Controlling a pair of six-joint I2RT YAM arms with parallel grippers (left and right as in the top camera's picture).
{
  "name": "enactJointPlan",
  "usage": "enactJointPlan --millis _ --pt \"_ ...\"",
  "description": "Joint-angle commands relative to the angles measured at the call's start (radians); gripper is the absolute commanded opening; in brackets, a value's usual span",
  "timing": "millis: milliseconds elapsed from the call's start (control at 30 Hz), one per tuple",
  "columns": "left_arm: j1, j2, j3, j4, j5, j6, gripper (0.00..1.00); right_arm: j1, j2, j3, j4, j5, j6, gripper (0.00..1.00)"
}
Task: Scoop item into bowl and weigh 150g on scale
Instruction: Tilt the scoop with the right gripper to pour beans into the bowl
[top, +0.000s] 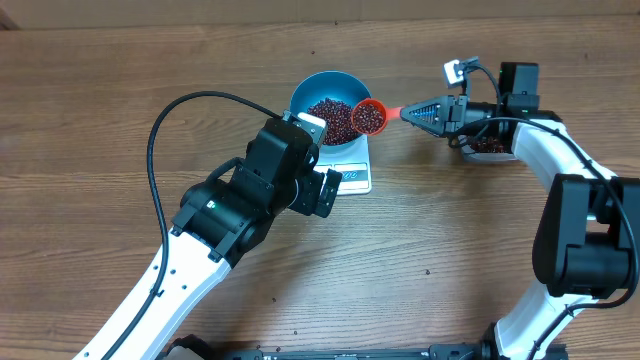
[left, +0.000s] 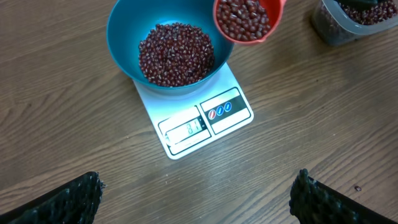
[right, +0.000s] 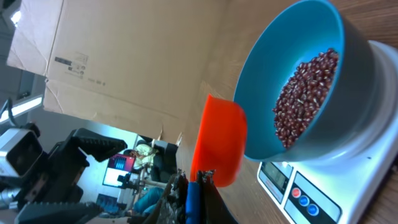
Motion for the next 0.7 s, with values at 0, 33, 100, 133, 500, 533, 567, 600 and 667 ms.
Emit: enactJointPlan --millis 0,33,100,133,500,533,567,600,667 --pt "0.002 0.005 0.002 0.004 0.008 0.003 0.99 0.037 0.002 -0.002 0.061 0.037 0.111 0.04" --pt "0.002 0.005 0.002 0.004 0.008 0.003 1.0 0.048 0.002 -0.002 0.078 0.054 0.128 0.04" --pt "0.002 0.005 0.002 0.004 0.008 0.003 1.0 0.075 0.002 -0.002 0.124 0.092 0.15 0.04" --pt "0.002 0.005 0.002 0.004 0.008 0.003 1.0 0.086 0.002 -0.002 0.143 0.104 0.15 0.04" --pt "0.002 0.005 0.002 0.004 0.008 0.003 1.0 0.174 0.002 -0.002 0.266 0.413 0.062 0.04" --pt "0.002 0.005 0.002 0.004 0.008 0.003 1.0 0.178 0.002 -0.002 0.265 0.424 0.022 0.04" --pt "0.002 0.005 0.002 0.004 0.008 0.003 1.0 0.181 0.002 -0.002 0.265 0.426 -0.02 0.04" --pt "0.002 0.005 0.002 0.004 0.008 0.003 1.0 0.184 0.002 -0.002 0.265 0.426 -0.069 0.04" --pt "0.002 0.005 0.002 0.004 0.008 0.003 1.0 0.188 0.002 -0.002 0.265 0.426 -0.163 0.04"
